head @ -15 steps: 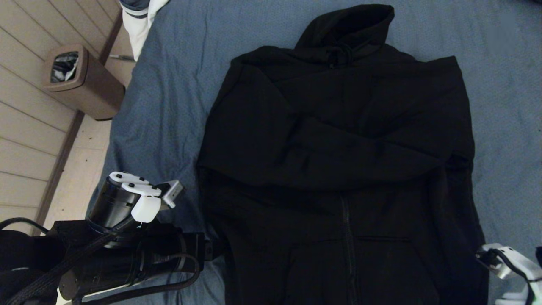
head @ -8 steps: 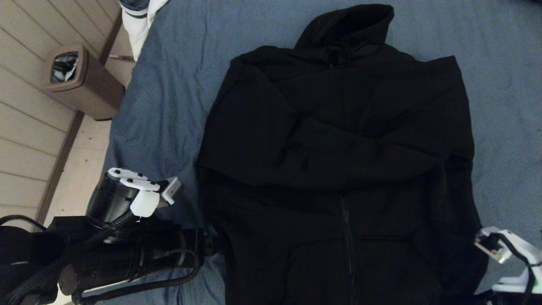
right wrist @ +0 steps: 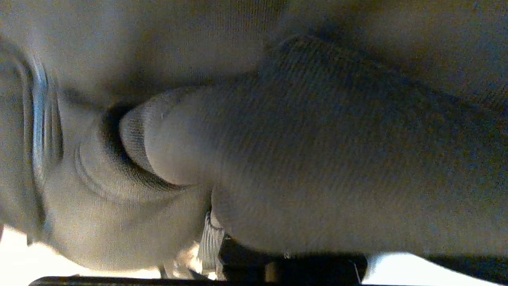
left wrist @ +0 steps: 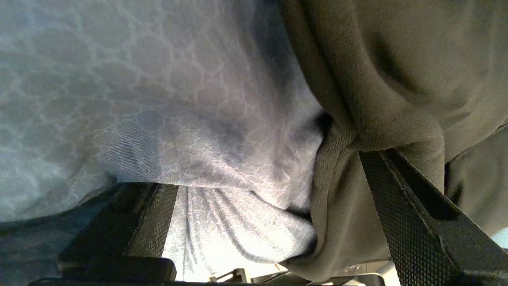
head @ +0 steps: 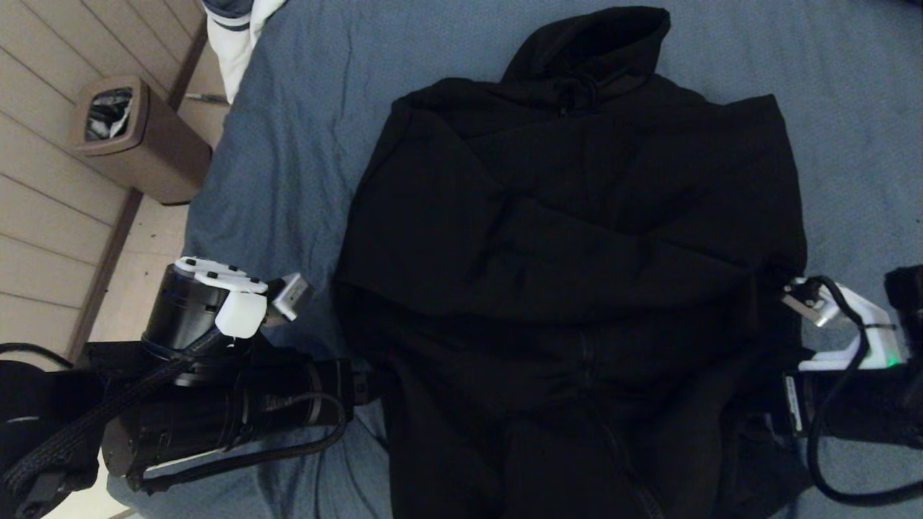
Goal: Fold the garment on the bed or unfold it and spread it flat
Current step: Fold the black sweatshirt
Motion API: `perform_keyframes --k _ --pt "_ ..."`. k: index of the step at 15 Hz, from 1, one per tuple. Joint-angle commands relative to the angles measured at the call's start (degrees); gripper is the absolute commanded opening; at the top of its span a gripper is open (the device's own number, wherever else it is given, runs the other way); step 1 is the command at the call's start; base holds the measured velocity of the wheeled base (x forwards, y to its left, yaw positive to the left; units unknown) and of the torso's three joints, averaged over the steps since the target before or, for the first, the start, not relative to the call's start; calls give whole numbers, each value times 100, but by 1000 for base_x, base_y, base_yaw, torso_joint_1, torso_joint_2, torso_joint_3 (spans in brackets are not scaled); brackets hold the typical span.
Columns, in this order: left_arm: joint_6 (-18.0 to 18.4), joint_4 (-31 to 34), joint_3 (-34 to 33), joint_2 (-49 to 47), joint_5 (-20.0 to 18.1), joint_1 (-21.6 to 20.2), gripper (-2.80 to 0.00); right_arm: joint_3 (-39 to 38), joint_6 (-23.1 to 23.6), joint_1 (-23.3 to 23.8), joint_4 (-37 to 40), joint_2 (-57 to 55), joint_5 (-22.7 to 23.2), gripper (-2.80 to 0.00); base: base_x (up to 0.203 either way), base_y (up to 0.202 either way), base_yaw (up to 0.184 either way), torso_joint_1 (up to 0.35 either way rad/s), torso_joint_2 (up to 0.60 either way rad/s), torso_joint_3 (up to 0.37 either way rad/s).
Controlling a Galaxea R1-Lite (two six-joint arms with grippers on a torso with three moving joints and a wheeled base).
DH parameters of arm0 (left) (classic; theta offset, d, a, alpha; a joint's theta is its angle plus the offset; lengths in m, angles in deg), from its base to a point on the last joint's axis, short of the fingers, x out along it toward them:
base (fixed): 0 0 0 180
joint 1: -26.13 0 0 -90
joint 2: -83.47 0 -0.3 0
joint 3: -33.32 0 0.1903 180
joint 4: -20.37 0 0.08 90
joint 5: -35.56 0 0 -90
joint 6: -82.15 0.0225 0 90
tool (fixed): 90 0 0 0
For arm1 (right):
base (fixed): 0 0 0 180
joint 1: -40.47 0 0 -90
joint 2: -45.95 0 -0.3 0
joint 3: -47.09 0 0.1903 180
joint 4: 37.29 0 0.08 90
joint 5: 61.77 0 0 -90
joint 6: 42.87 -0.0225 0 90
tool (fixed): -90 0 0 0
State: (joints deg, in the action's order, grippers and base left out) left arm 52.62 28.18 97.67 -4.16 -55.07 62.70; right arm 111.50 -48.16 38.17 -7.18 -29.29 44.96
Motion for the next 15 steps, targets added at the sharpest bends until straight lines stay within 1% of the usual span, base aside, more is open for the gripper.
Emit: perform_keyframes --k 1,3,5,6,7,9,11,13,15 --pt "-17 91 -49 80 -2 13 0 390 -83 -41 -48 -584 -2 -280 0 0 0 0 0 0" --pt "-93 263 -181 266 -42 274 0 501 -122 -60 -51 -711 6 -280 0 0 0 0 0 0" --pt "-363 329 -208 429 -40 584 0 496 -122 -57 -67 -759 15 -280 0 0 0 0 0 0" --pt "-395 330 -242 399 -42 737 0 493 -122 -51 -99 -796 15 -280 0 0 0 0 0 0" --pt "-401 319 -266 292 -42 798 0 461 -114 -45 -193 -804 15 -280 0 0 0 0 0 0" --pt "-401 252 -210 -99 -29 849 0 423 -82 -25 -355 -902 8 -280 0 0 0 0 0 0" --pt "-396 122 -20 -399 -17 860 0 532 -70 -11 -358 -988 2 -280 0 0 0 0 0 0" --pt "-393 30 -72 -557 -30 868 0 601 -69 2 -367 -1039 -3 -280 0 0 0 0 0 0" --pt "-411 10 -283 -713 -43 864 0 714 -69 27 -359 -1131 -28 -280 0 0 0 0 0 0"
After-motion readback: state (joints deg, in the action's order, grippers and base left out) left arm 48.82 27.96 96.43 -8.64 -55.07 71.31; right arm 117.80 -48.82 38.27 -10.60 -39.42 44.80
